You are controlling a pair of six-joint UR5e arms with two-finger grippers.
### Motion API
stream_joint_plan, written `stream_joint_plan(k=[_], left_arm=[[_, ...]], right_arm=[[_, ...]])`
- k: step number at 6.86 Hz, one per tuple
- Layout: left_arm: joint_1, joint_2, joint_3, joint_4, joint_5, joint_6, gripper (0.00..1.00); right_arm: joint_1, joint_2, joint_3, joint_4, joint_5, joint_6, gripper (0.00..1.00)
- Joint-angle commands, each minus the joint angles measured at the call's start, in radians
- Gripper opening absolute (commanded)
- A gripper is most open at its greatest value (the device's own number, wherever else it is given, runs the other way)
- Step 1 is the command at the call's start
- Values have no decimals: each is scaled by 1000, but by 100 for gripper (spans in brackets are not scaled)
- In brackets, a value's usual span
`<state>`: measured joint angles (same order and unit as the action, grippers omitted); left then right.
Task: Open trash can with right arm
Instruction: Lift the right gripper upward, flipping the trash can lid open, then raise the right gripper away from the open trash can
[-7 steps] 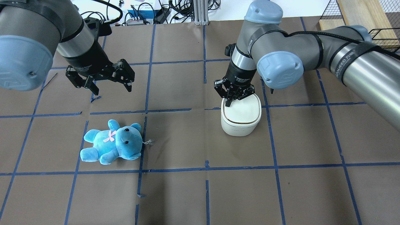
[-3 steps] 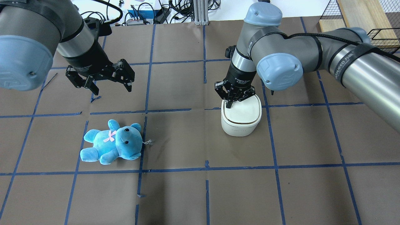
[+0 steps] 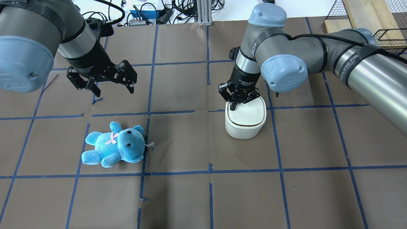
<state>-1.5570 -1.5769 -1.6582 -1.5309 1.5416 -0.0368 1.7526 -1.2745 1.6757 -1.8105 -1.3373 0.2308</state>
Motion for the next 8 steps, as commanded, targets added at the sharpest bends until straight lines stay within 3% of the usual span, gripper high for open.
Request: stream_joint_plan(k=[1,2,3,4,5,8], left_arm=[[0,0,0,0,0,0,100],[0,0,0,0,0,0,100],[0,0,0,0,0,0,100],[0,0,0,0,0,0,100],[0,0,0,0,0,0,100],[0,0,0,0,0,0,100]], right_arm=[[-2,-14,-14,3,-16,-1,9],[-2,-31,-55,26,-69,-4,18],[-14,-48,-126,146,-83,-4,21],[-24,-58,-224,248,-124,-5,36],[-36,-60,-278,264,-167,-5,97],[-174,-130,-284,267,-191,-123,100]])
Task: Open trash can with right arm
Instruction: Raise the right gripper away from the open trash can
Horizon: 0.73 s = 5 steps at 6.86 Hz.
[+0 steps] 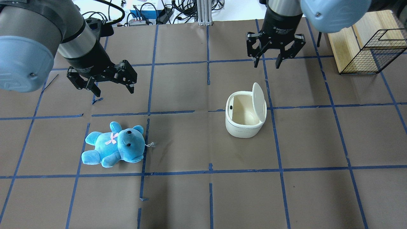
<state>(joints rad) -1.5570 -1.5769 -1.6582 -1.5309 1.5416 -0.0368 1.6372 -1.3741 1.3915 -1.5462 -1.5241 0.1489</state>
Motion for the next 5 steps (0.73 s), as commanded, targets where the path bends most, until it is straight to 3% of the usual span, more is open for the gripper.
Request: stream_joint_plan(k=[1,5], left_arm=[[0,0,0,0,0,0,100],[0,0,0,0,0,0,100]], right_arm=[[-75,-36,4,6,-2,-42,100],[-76,-36,23,-5,-5,-40,100]])
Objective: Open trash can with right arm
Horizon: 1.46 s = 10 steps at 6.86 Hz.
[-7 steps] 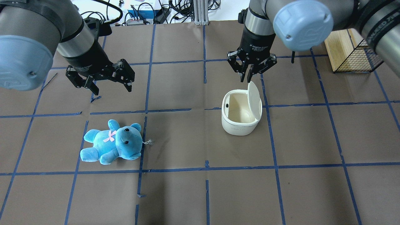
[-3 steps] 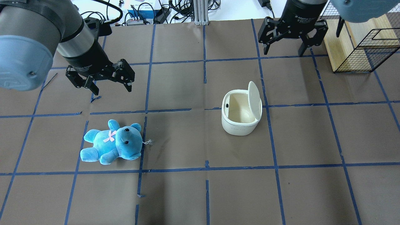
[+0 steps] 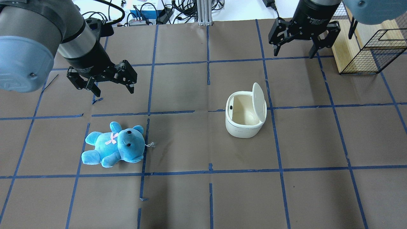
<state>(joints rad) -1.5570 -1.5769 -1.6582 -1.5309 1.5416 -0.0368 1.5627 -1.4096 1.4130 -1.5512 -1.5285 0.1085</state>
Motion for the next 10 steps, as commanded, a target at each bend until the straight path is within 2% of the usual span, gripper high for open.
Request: stream_joint_plan(k=[1,10], left_arm=[[0,0,0,0,0,0,100],[0,0,0,0,0,-2,100]], right_arm=[[0,0,1,-3,-1,0,100],[0,3,21,-7,4,14,100]])
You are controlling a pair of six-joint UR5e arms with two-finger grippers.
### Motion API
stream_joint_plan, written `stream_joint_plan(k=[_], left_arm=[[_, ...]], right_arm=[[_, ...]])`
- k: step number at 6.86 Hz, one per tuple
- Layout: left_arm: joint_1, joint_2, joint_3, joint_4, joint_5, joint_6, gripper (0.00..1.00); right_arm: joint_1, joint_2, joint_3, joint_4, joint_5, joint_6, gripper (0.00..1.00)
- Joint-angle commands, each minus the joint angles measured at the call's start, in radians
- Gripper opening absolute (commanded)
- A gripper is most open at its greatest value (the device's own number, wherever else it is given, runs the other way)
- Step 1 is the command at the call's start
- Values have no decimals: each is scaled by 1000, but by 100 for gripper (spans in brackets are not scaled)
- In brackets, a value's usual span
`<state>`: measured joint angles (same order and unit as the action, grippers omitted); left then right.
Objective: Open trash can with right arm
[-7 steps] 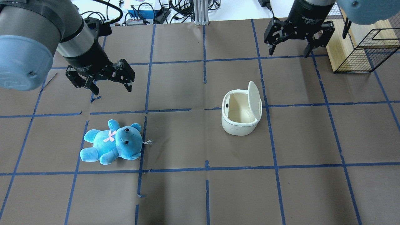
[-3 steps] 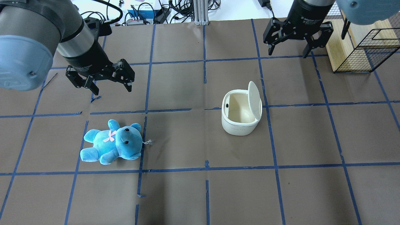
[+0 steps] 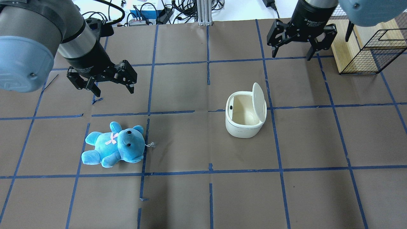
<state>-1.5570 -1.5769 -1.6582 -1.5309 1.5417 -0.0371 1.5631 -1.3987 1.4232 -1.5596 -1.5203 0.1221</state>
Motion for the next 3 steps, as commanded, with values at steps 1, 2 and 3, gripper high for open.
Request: stream_joint_plan(k=[1,2,3], left_arm=[[0,0,0,0,0,0,100],[0,0,0,0,0,0,100],[0,0,0,0,0,0,100]], right_arm=[[-1,-11,13,3,-8,1,100],[-2,-11,14,3,-6,1,100],[-5,-11,11,1,-5,-1,100]])
